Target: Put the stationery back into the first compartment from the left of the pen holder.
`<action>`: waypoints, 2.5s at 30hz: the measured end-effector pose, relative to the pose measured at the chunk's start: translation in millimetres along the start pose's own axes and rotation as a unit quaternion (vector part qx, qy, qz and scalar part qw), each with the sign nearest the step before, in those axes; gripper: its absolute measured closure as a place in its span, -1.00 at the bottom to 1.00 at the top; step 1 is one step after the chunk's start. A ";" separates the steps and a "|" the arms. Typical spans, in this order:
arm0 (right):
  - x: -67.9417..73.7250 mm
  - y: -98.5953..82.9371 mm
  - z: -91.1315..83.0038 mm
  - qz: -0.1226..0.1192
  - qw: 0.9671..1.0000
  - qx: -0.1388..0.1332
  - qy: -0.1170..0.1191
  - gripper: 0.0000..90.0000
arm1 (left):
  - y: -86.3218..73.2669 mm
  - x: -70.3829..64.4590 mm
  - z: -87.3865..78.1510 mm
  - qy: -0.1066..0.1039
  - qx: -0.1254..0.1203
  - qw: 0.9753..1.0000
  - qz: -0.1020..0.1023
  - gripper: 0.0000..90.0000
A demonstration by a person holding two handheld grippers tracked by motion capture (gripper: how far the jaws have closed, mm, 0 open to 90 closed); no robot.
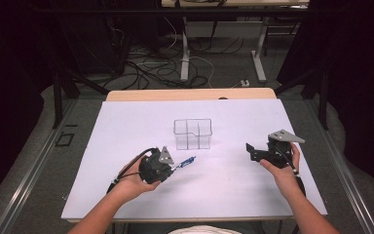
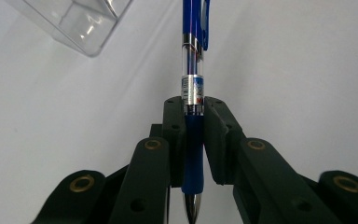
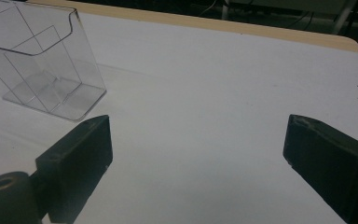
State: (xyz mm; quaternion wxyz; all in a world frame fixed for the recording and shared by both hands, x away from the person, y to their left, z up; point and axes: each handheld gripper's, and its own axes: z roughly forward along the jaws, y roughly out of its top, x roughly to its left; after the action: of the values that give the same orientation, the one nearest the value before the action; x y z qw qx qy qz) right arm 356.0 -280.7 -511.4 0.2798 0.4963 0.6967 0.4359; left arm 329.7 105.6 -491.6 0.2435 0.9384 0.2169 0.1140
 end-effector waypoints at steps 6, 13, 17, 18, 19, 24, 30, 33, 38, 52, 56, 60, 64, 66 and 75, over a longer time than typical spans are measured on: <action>2.0 1.7 -0.7 -0.005 1.000 0.000 0.004 -0.85 | 6.3 0.1 -4.3 0.015 -0.019 1.000 0.008 0.77; 5.0 2.2 0.6 -0.006 1.000 0.004 0.007 -0.90 | 8.6 -3.4 -9.0 0.060 -0.034 0.997 0.029 0.77; 5.6 2.2 1.2 -0.010 1.000 0.005 0.013 -0.95 | 11.0 -8.5 -13.2 0.103 -0.036 0.991 0.073 0.77; 5.9 2.2 1.3 -0.011 1.000 0.005 0.014 -0.95 | 11.3 -9.7 -13.6 0.112 -0.039 0.990 0.081 0.77; 6.1 2.2 1.4 -0.010 1.000 0.006 0.014 -0.96 | 11.6 -11.9 -14.5 0.125 -0.039 0.987 0.090 0.77; 6.5 2.4 1.4 -0.009 1.000 0.005 0.010 -1.00 | 13.3 -23.9 -17.0 0.190 -0.050 0.968 0.155 0.77; 8.1 3.2 2.1 -0.009 1.000 0.006 0.018 -1.00 | 13.8 -34.1 -18.6 0.250 -0.063 0.941 0.217 0.77; 11.3 4.3 2.0 -0.023 1.000 0.008 0.017 -1.00 | 13.8 -37.9 -18.6 0.281 -0.068 0.924 0.249 0.77; 16.6 6.8 2.6 -0.063 0.998 0.011 0.014 -1.00 | 13.9 -42.9 -15.1 0.320 -0.053 0.895 0.306 0.77; 49.1 33.3 -4.9 -0.237 0.968 0.039 0.074 -0.62 | 14.4 -51.6 -5.7 0.347 -0.032 0.863 0.366 0.77; 59.4 44.8 -5.9 -0.281 0.953 0.052 0.098 -0.49 | 14.4 -52.6 -5.0 0.351 -0.038 0.858 0.373 0.77; 70.6 62.1 -7.7 -0.313 0.939 0.073 0.123 -0.35 | 13.7 -54.6 -4.4 0.348 -0.037 0.858 0.375 0.77; 81.3 75.9 -8.9 -0.339 0.924 0.093 0.151 -0.21 | 12.8 -56.3 -3.3 0.350 -0.041 0.856 0.378 0.77; 88.1 81.1 -8.2 -0.366 0.911 0.102 0.162 -0.17 | 11.8 -57.3 -1.7 0.346 -0.039 0.857 0.379 0.77; 112.3 92.9 -0.5 -0.426 0.864 0.158 0.215 -0.15 | 11.7 -62.0 2.6 0.343 -0.039 0.855 0.388 0.77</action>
State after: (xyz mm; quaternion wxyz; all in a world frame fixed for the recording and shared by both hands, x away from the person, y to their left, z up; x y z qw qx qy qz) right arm 357.8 -164.0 -424.1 0.1993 0.0822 0.9428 0.2542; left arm 280.1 66.7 -494.5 0.1262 0.8375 -0.0992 0.5223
